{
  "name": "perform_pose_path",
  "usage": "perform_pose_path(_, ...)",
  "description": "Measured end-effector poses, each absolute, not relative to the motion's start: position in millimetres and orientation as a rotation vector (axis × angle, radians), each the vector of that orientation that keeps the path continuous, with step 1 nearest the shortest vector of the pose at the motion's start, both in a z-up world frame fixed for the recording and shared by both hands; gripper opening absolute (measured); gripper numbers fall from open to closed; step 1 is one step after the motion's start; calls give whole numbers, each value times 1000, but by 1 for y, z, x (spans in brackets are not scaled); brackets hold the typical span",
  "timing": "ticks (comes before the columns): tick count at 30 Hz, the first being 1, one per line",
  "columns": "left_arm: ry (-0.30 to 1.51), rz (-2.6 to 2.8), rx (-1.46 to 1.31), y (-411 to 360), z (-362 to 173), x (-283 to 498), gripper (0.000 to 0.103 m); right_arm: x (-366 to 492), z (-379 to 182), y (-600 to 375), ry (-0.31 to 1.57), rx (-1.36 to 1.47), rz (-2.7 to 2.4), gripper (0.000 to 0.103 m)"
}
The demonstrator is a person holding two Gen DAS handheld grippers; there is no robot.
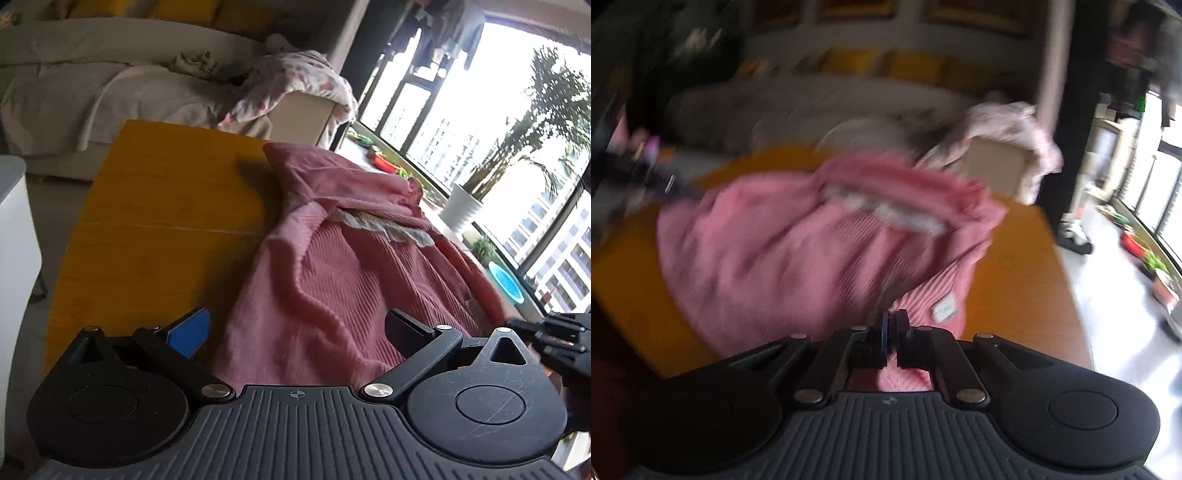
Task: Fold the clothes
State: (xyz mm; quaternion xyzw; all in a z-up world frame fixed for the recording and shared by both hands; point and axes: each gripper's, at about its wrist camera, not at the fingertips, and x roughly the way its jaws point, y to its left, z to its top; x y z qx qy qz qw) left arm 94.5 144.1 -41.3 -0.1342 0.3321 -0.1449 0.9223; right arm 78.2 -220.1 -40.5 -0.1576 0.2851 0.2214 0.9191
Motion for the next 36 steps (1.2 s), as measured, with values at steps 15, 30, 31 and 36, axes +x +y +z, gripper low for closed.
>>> perform_pose_path(15,697,-340,68,110,-42,110,47,75,-54,-221,570,-226,450,6)
perform_pose_path(30,725,-609,140,52,-32,79,56,71,-53,-221,600,-207,497,26)
perform_pose_path(31,711,-603,115,58,-28,78,57,70,-51,-221,615,-195,517,31)
perform_pose_path(36,645,-574,-7,89,-5,69,85,61,-42,-224,665,-170,614,52)
